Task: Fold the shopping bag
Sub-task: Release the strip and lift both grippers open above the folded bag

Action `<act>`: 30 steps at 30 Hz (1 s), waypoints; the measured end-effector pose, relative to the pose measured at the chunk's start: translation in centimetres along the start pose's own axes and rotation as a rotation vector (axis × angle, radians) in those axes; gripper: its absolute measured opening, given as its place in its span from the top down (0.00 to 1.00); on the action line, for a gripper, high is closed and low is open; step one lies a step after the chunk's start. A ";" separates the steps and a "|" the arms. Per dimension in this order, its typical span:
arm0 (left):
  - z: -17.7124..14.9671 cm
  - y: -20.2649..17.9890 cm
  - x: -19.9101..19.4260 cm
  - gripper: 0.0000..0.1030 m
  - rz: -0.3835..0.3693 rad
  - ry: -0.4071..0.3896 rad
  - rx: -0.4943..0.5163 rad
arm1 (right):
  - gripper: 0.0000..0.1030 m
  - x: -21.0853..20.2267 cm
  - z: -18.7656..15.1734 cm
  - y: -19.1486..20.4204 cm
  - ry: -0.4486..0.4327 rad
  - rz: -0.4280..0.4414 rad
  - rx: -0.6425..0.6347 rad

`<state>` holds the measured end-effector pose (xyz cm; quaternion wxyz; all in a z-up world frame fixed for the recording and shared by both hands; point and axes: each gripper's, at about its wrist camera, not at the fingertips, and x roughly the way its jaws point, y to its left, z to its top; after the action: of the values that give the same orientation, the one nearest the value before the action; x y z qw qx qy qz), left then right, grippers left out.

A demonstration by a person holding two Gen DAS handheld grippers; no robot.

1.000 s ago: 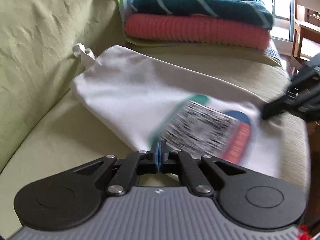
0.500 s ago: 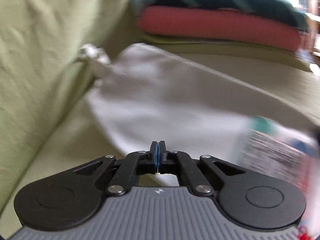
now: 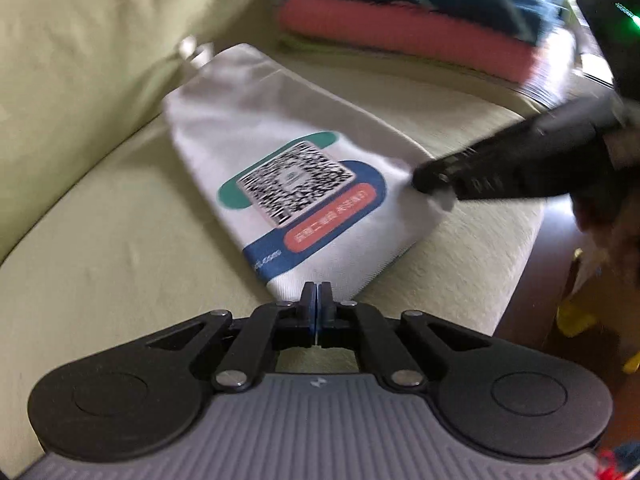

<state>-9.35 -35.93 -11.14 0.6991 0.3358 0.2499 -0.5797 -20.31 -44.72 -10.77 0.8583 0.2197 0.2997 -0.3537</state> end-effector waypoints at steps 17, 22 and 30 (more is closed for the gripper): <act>-1.7 -0.3 -15.9 0.30 0.162 -0.114 -0.251 | 0.48 -15.2 -3.6 0.5 -0.213 0.003 0.160; -1.4 -1.4 -18.9 0.24 0.196 -0.183 -0.246 | 0.41 -17.2 -3.0 1.1 -0.260 0.001 0.128; -1.0 -1.9 -19.4 0.22 0.226 -0.193 -0.237 | 0.35 -17.5 -2.6 1.6 -0.243 0.033 0.121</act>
<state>-15.14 -22.93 2.17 0.8153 0.2197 0.2089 -0.4934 -30.02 -33.81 -0.71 0.8793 0.2315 0.1680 -0.3809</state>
